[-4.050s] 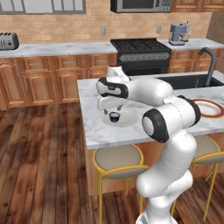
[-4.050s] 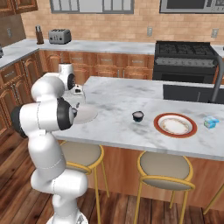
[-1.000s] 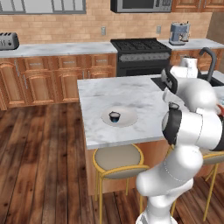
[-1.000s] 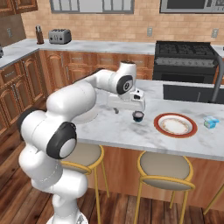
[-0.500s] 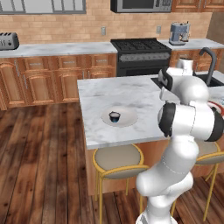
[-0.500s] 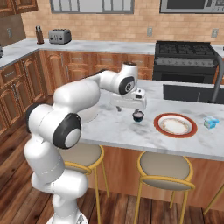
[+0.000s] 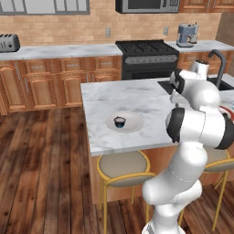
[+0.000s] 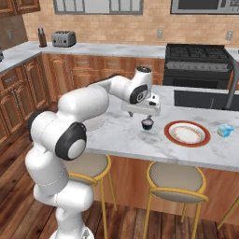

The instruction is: Place two yogurt containers on each plate.

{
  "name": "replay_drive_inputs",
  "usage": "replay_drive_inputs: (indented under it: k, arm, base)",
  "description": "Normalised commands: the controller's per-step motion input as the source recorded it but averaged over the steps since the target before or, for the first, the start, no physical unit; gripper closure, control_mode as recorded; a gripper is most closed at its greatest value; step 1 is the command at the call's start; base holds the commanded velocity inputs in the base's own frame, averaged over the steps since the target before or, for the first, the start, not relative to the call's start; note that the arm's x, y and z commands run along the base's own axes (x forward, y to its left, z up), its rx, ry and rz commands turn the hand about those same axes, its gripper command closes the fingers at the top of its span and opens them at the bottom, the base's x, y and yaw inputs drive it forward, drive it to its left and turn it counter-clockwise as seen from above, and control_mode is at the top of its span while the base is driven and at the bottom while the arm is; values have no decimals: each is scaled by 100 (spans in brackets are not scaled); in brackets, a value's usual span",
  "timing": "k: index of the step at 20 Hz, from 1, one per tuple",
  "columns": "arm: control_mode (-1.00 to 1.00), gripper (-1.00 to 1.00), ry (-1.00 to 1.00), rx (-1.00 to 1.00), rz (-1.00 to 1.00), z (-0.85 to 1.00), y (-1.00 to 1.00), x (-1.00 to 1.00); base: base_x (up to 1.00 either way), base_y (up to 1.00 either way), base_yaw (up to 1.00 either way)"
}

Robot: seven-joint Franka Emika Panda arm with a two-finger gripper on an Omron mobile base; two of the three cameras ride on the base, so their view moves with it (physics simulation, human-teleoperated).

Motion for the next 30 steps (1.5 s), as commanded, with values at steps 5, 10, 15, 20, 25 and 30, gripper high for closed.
replay_drive_inputs:
  k: [5,10,15,20,25,30]
  arm:
    - [-100,-100,-3,0,0,-1,-15,22]
    - [-100,-100,0,0,0,-1,-14,25]
    - [-100,-100,0,0,0,-11,-9,33]
    - [-100,-100,1,0,0,-23,-5,34]
    - [-100,-100,2,0,0,-2,-12,-12]
    - [-100,-100,0,0,0,-4,-2,-19]
  base:
    - [0,0,0]
    - [0,0,0]
    - [0,0,0]
    - [0,0,0]
    - [0,0,0]
    - [0,0,0]
